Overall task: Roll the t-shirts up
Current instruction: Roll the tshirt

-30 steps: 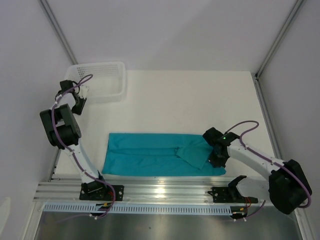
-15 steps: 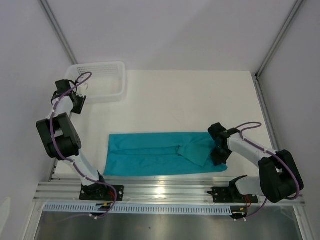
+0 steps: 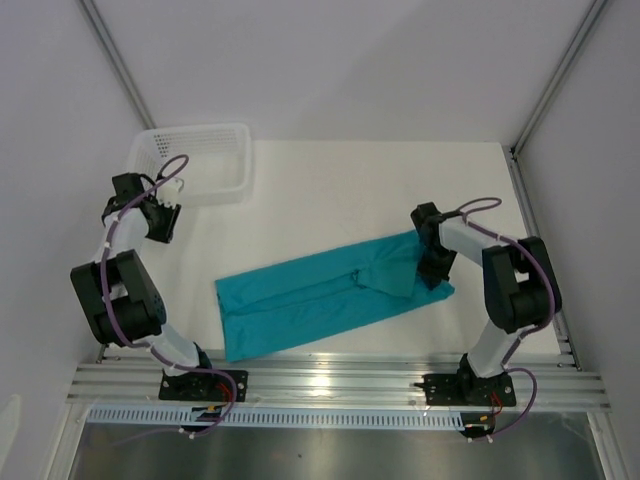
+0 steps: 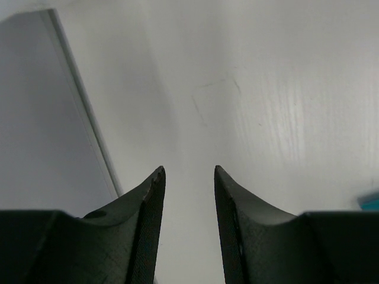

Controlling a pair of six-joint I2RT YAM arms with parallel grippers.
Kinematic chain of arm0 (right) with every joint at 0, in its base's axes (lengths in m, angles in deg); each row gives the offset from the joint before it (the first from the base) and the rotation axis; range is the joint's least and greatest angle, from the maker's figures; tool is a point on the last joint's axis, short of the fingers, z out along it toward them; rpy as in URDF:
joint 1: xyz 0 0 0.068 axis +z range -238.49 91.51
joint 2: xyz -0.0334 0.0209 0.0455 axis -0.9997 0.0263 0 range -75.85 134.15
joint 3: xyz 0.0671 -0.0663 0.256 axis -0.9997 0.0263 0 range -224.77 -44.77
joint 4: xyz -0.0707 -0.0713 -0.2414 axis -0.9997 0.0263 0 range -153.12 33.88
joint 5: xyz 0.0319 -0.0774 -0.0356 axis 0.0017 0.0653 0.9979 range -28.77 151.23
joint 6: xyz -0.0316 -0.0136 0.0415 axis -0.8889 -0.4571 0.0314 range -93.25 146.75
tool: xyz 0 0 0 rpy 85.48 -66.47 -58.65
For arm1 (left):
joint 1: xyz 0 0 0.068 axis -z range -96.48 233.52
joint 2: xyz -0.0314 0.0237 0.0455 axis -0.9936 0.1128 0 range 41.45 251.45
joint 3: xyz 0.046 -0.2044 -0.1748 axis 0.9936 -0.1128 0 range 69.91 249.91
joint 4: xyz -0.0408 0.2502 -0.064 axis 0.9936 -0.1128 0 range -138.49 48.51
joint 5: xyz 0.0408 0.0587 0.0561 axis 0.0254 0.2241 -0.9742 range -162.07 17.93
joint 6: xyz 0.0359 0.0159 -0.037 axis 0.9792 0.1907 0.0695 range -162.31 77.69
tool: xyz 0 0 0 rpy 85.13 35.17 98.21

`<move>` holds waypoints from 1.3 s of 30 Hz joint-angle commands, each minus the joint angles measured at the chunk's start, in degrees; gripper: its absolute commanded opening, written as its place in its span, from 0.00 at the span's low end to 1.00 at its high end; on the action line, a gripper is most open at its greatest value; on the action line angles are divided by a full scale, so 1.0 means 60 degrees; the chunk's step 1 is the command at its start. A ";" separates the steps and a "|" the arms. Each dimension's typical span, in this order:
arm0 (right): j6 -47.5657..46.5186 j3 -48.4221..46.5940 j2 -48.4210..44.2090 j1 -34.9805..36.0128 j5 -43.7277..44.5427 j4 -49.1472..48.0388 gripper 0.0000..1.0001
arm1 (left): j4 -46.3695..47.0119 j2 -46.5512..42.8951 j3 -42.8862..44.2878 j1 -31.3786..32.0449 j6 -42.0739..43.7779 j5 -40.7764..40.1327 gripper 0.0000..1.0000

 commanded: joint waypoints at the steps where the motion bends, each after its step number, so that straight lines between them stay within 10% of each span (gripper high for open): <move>1: -0.0976 -0.0969 0.1433 -0.0137 0.0725 -0.2018 0.00 | -0.0223 -0.0888 -0.0686 0.0235 -0.0105 0.0646 0.43; 24: -0.2181 -1.1369 0.8274 -0.0591 -0.0549 0.0252 0.00 | -0.1322 -0.3453 -0.3267 0.3516 -0.0061 0.0705 0.44; 39: -0.3030 -1.2852 0.7224 -0.0826 -0.1545 -0.0684 0.02 | -0.1526 -0.2736 -0.2959 0.4659 -0.0340 0.1218 0.44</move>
